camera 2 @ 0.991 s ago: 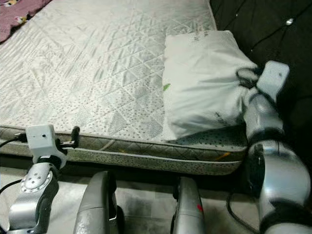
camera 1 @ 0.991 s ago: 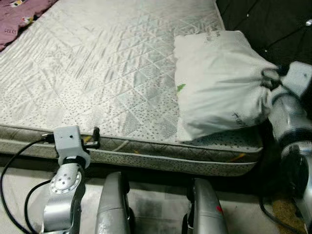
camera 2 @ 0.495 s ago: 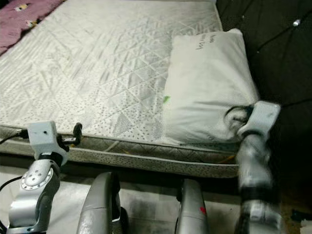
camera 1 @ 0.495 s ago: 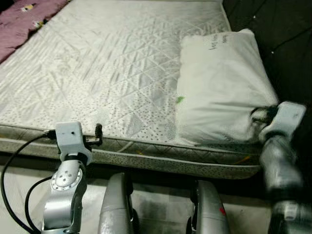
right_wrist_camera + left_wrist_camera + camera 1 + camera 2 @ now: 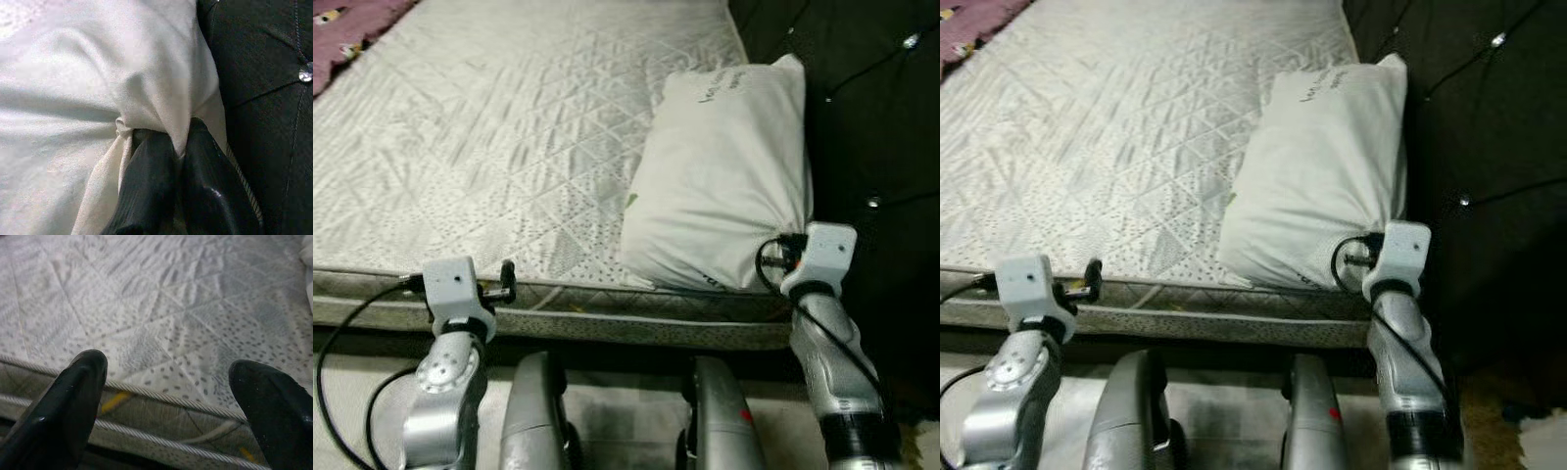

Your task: Clean up the room

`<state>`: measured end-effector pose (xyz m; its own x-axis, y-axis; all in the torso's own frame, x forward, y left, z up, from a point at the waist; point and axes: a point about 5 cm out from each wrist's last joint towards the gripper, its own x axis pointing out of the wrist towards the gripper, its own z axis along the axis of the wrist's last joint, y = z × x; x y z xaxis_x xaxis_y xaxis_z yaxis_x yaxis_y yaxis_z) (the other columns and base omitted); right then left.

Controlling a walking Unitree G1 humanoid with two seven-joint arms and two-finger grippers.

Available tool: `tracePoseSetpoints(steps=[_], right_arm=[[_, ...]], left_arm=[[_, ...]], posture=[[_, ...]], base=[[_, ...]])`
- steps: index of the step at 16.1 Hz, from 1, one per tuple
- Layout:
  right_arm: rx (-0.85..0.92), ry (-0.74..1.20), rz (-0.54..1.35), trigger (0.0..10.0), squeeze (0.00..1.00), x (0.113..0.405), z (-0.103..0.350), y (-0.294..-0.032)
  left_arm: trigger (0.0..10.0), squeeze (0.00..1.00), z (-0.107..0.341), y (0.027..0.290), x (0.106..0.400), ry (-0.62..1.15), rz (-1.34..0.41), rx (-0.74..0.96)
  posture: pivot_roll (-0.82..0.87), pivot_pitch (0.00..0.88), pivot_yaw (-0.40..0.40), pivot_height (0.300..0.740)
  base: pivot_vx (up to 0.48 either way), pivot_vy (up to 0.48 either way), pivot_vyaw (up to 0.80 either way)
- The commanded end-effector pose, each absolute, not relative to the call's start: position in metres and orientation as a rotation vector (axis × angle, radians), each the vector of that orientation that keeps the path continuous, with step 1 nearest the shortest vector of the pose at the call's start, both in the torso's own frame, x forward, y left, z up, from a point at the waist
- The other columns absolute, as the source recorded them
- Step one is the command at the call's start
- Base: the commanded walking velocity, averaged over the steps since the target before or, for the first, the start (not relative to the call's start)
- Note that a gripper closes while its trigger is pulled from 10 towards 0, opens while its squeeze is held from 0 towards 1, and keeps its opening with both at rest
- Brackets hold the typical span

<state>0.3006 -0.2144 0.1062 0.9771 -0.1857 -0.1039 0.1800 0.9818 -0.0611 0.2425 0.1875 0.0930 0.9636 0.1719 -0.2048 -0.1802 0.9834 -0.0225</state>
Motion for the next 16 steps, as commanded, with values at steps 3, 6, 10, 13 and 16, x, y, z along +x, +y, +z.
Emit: tracePoseSetpoints(steps=[3, 6, 10, 13, 16], right_arm=[[-0.084, 0.025, -0.087, 0.0, 0.00, 0.357, 0.155, -0.212], [-0.065, 0.123, -0.122, 0.0, 0.00, 0.389, 0.173, -0.236], [-0.106, 0.112, -0.219, 0.0, 0.00, 0.397, 0.208, -0.268], [-0.147, 0.048, -0.302, 0.0, 0.00, 0.396, 0.243, -0.294], [-0.163, 0.046, -0.321, 0.0, 0.00, 0.394, 0.246, -0.301]], left_arm=[[10.0, 0.00, 0.116, 0.172, 0.261, 0.119, 0.134, -0.056], [10.0, 0.00, 0.112, 0.181, 0.258, 0.132, 0.171, -0.041], [10.0, 0.00, 0.111, 0.195, 0.263, 0.126, 0.191, -0.007], [10.0, 0.00, 0.117, 0.198, 0.268, 0.095, 0.216, -0.010], [10.0, 0.00, 0.109, 0.199, 0.261, 0.122, 0.211, -0.002]], posture=[[-0.12, 0.055, -0.007, 0.577], [-0.06, 0.033, -0.004, 0.577], [-0.06, 0.016, -0.022, 0.577], [-0.06, 0.010, -0.029, 0.577], [-0.06, 0.009, -0.024, 0.577]], base=[[0.000, 0.000, 0.00], [0.000, 0.000, 0.00], [0.000, 0.000, 0.00], [0.000, 0.000, 0.00], [0.000, 0.000, 0.00]])
